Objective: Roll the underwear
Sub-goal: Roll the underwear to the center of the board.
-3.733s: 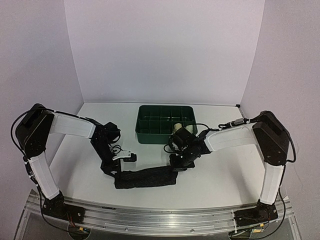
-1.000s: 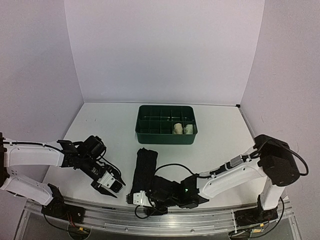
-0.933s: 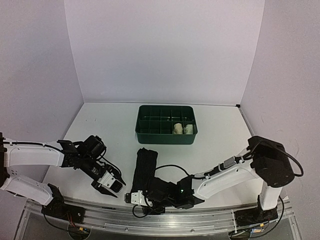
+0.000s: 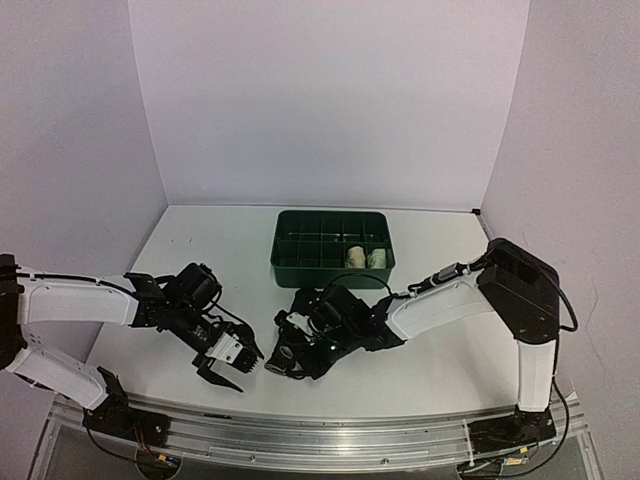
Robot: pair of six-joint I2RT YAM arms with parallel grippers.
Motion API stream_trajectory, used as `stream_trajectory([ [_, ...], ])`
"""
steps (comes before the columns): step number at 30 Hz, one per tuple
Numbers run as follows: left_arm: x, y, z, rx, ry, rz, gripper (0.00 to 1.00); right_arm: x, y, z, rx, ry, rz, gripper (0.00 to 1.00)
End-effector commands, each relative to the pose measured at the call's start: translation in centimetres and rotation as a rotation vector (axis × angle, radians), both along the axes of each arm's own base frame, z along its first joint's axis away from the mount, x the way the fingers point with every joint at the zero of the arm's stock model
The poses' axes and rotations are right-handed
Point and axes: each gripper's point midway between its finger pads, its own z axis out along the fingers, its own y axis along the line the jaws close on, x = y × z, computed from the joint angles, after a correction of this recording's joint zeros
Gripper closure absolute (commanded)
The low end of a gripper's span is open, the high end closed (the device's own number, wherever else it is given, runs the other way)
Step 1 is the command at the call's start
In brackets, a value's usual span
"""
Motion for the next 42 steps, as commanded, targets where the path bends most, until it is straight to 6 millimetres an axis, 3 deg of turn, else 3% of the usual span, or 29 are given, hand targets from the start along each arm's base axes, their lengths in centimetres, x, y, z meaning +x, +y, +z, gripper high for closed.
stream_trajectory([
  [1, 1.5, -2.5, 1.2, -0.099, -0.066, 0.011, 0.19, -2.9, 0.8, 0.4, 0.111, 0.368, 0.053, 1.00],
  [7, 4.8, -5.4, -0.8, -0.055, -0.143, 0.062, 0.01, -1.6, 0.5, 0.0, 0.139, 0.502, -0.004, 1.00],
  [12, 3.8, -4.9, -3.3, -0.006, -0.174, -0.038, 0.01, -0.8, -0.1, -0.1, 0.143, 0.520, -0.029, 1.00],
  [18, 6.0, -6.6, -4.3, 0.026, -0.213, 0.043, 0.06, -1.1, -0.2, -0.2, 0.144, 0.539, -0.011, 1.00],
  [23, 5.4, -6.6, -4.9, 0.030, -0.216, 0.006, 0.29, -1.0, 0.1, -0.1, 0.152, 0.535, -0.003, 1.00],
  [31, 5.2, -6.5, -4.6, 0.030, -0.213, 0.010, 0.94, -0.9, 0.0, 0.3, 0.161, 0.533, 0.002, 1.00],
  [32, 5.3, -6.5, -4.6, 0.035, -0.211, 0.013, 0.99, -0.8, 0.1, 0.5, 0.165, 0.530, 0.003, 1.00],
  [36, 5.0, -6.5, -4.0, 0.072, -0.144, 0.030, 1.00, -0.3, 0.4, 1.7, 0.185, 0.508, 0.000, 0.95],
  [39, 4.1, -6.1, -3.3, 0.135, -0.040, 0.041, 1.00, 0.3, 0.2, 2.9, 0.200, 0.469, -0.020, 0.67],
  [42, 2.9, -5.3, -2.9, 0.198, 0.065, 0.054, 1.00, 0.7, -0.4, 5.1, 0.230, 0.386, -0.036, 0.56],
])
